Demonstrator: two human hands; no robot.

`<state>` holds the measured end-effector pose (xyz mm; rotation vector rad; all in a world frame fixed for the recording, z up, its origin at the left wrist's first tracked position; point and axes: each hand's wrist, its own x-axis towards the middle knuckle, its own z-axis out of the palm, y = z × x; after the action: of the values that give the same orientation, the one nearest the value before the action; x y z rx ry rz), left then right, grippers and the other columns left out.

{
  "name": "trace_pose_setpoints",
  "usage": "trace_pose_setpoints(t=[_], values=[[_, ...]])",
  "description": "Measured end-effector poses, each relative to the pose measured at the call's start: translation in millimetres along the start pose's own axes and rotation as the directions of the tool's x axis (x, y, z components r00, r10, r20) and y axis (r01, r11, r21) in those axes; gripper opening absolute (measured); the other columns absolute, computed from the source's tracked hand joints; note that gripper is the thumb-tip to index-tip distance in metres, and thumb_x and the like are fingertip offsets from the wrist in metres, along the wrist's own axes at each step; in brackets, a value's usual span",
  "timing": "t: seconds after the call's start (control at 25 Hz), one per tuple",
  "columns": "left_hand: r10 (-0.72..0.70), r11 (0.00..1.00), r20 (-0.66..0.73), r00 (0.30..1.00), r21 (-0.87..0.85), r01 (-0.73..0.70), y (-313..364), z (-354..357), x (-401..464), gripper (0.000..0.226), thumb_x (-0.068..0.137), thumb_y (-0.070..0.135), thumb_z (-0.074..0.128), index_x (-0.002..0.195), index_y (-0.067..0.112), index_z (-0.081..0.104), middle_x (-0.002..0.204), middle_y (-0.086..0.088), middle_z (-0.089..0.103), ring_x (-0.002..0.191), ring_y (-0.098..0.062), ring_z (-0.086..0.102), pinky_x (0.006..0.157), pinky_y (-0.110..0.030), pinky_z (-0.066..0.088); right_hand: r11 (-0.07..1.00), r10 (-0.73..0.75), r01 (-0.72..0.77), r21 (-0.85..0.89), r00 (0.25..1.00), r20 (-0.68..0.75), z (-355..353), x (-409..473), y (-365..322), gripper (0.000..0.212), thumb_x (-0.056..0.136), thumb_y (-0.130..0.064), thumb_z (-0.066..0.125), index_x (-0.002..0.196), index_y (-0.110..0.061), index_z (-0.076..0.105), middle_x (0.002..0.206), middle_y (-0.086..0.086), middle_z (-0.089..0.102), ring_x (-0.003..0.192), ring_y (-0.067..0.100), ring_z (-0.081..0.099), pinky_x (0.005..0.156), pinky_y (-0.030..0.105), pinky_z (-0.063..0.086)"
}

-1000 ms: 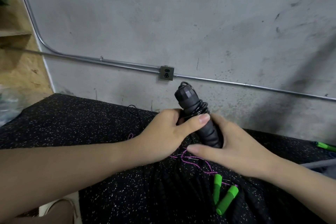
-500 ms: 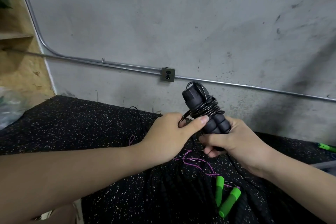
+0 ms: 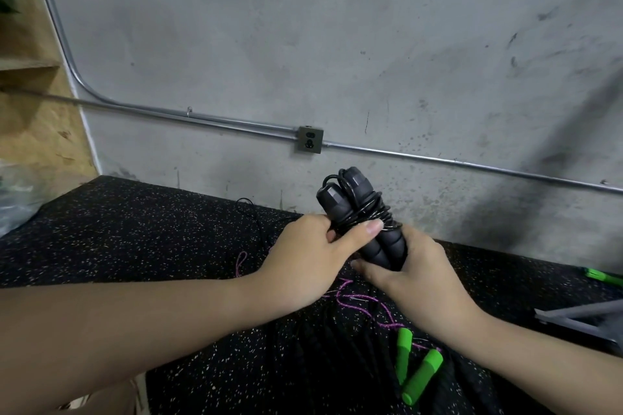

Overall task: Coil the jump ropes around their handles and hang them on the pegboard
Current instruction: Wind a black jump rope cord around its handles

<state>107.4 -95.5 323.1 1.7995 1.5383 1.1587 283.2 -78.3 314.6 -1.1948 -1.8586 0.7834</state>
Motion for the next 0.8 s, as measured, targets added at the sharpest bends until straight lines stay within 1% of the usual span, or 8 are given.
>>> trace_pose_setpoints(t=[0.12, 0.24, 0.32, 0.36, 0.44, 0.56, 0.64, 0.8], values=[[0.062, 0.998, 0.031, 0.998, -0.033, -0.061, 0.1, -12.0, 4.5, 0.067, 0.078, 0.077, 0.050, 0.069, 0.012, 0.062, 0.049, 0.010, 0.042, 0.048, -0.005, 0.038, 0.052, -0.025, 0.033, 0.997, -0.006, 0.009, -0.076, 0.999, 0.047, -7.1, -0.7, -8.7, 0.030, 0.076, -0.031, 0.087, 0.090, -0.016, 0.064, 0.077, 0.005, 0.072, 0.071, 0.019, 0.069, 0.072, 0.037, 0.056], [0.133, 0.981, 0.232, 0.964, -0.171, -0.094, -3.3, -25.3, 9.2, 0.066, 0.089, 0.072, 0.057, 0.082, 0.008, 0.070, 0.065, -0.011, 0.061, 0.064, -0.009, 0.058, 0.069, -0.037, 0.050, 0.866, 0.054, -0.271, 0.420, 0.886, 0.460, -17.9, -2.3, -23.0, 0.024, 0.080, -0.020, 0.076, 0.089, -0.002, 0.063, 0.073, 0.018, 0.058, 0.061, 0.026, 0.058, 0.063, 0.038, 0.050], [0.181, 0.959, 0.344, 0.921, -0.270, -0.087, -3.1, -25.9, 5.6, 0.052, 0.088, 0.063, 0.060, 0.093, 0.013, 0.073, 0.083, -0.011, 0.074, 0.082, -0.016, 0.071, 0.086, -0.042, 0.057, 0.700, 0.019, -0.469, 0.538, 0.765, 0.643, -21.0, -7.0, -31.9, 0.024, 0.079, -0.015, 0.073, 0.095, -0.001, 0.061, 0.070, 0.013, 0.053, 0.057, 0.024, 0.052, 0.062, 0.034, 0.046], [0.185, 0.962, 0.339, 0.922, -0.255, -0.100, -3.1, -24.7, 4.8, 0.052, 0.086, 0.064, 0.060, 0.098, 0.015, 0.074, 0.091, -0.010, 0.076, 0.088, -0.019, 0.072, 0.091, -0.047, 0.057, 0.711, 0.015, -0.470, 0.523, 0.753, 0.658, -20.9, -8.4, -33.4, 0.022, 0.077, -0.013, 0.073, 0.092, -0.003, 0.059, 0.067, 0.010, 0.049, 0.053, 0.021, 0.048, 0.059, 0.033, 0.044], [0.193, 0.979, 0.283, 0.939, -0.114, -0.167, -0.4, -23.9, 5.5, 0.065, 0.083, 0.077, 0.054, 0.104, 0.019, 0.073, 0.097, -0.004, 0.077, 0.094, -0.017, 0.072, 0.092, -0.049, 0.055, 0.838, 0.044, -0.339, 0.428, 0.823, 0.566, -20.2, -8.2, -36.3, 0.016, 0.077, -0.011, 0.072, 0.077, -0.008, 0.056, 0.059, 0.009, 0.043, 0.048, 0.020, 0.039, 0.054, 0.032, 0.039], [0.143, 0.977, 0.206, 0.968, 0.125, -0.171, 6.5, -30.8, 11.2, 0.086, 0.066, 0.101, 0.038, 0.073, 0.018, 0.057, 0.058, 0.013, 0.054, 0.055, -0.008, 0.051, 0.058, -0.031, 0.044, 0.950, 0.052, -0.151, 0.274, 0.939, 0.339, -24.0, -2.5, -42.0, 0.020, 0.075, -0.015, 0.068, 0.061, -0.019, 0.055, 0.049, 0.013, 0.042, 0.046, 0.024, 0.037, 0.048, 0.031, 0.035], [0.111, 0.961, 0.154, 0.982, 0.235, -0.145, 13.7, -34.8, 13.1, 0.078, 0.064, 0.099, 0.036, 0.062, 0.021, 0.039, 0.051, 0.012, 0.035, 0.047, -0.006, 0.033, 0.052, -0.031, 0.029, 0.966, 0.068, -0.128, 0.226, 0.965, 0.253, -26.8, 1.0, -41.3, 0.025, 0.078, -0.015, 0.070, 0.059, -0.020, 0.053, 0.048, 0.011, 0.042, 0.045, 0.023, 0.037, 0.048, 0.032, 0.033], [0.192, 0.933, 0.105, 0.976, 0.289, -0.215, 19.8, -26.4, 7.4, 0.067, 0.079, 0.086, 0.035, 0.063, 0.021, 0.038, 0.054, 0.010, 0.039, 0.048, -0.008, 0.037, 0.054, -0.031, 0.032, 0.996, 0.086, -0.090, 0.027, 0.990, 0.108, -29.5, 9.1, -37.0, 0.035, 0.085, -0.008, 0.072, 0.063, -0.009, 0.045, 0.048, -0.002, 0.041, 0.046, 0.015, 0.035, 0.051, 0.034, 0.030]])
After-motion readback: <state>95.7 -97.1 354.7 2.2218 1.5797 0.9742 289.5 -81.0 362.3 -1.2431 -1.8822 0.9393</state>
